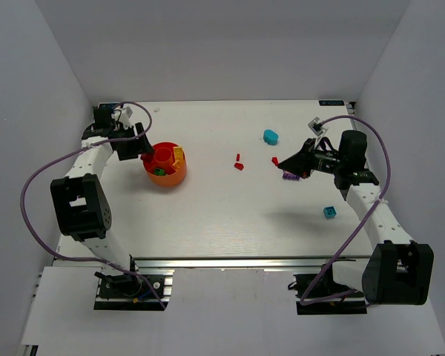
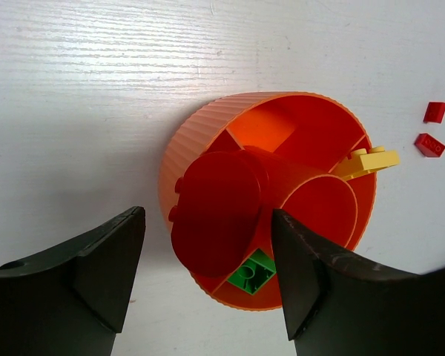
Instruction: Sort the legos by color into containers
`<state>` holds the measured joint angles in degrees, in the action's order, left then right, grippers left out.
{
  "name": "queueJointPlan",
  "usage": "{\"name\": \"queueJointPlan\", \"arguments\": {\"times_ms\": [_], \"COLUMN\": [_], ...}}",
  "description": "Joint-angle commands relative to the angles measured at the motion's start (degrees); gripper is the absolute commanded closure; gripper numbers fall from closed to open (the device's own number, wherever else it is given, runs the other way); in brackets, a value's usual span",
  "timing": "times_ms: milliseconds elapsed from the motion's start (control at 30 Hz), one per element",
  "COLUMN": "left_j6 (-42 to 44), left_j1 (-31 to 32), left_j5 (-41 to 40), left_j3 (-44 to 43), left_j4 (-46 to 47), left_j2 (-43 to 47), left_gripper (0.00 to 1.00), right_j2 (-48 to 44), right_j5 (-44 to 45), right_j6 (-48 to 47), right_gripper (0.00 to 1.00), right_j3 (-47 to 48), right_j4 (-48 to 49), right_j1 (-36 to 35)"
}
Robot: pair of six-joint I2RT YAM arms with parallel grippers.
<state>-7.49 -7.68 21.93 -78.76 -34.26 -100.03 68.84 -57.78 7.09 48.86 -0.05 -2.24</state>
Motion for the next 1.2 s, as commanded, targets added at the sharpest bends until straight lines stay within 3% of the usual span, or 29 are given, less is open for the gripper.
{"name": "queueJointPlan", "arguments": {"times_ms": [0, 633, 1167], "left_j6": [0.1, -0.3, 0.0], "left_j1": [-0.6, -1.1, -1.1], "left_j5": [1.6, 5.7, 3.1], "left_j3": [-2.1, -2.5, -2.2], "left_j4": [0.2, 1.3, 0.8], "left_j2": [2.6, 0.6, -0.4], "left_gripper": [0.22, 0.34, 0.27], "right_j2": [0.3, 0.5, 0.4], "right_j5": [-0.2, 0.0, -0.1], "right_j6": [-0.6, -0.5, -0.5], "right_gripper": [0.98, 0.98, 0.98], "right_j3": [0.1, 0.0, 0.1], "right_j4": [0.6, 0.6, 0.7], "right_j1": [0.4, 0.2, 0.5]}}
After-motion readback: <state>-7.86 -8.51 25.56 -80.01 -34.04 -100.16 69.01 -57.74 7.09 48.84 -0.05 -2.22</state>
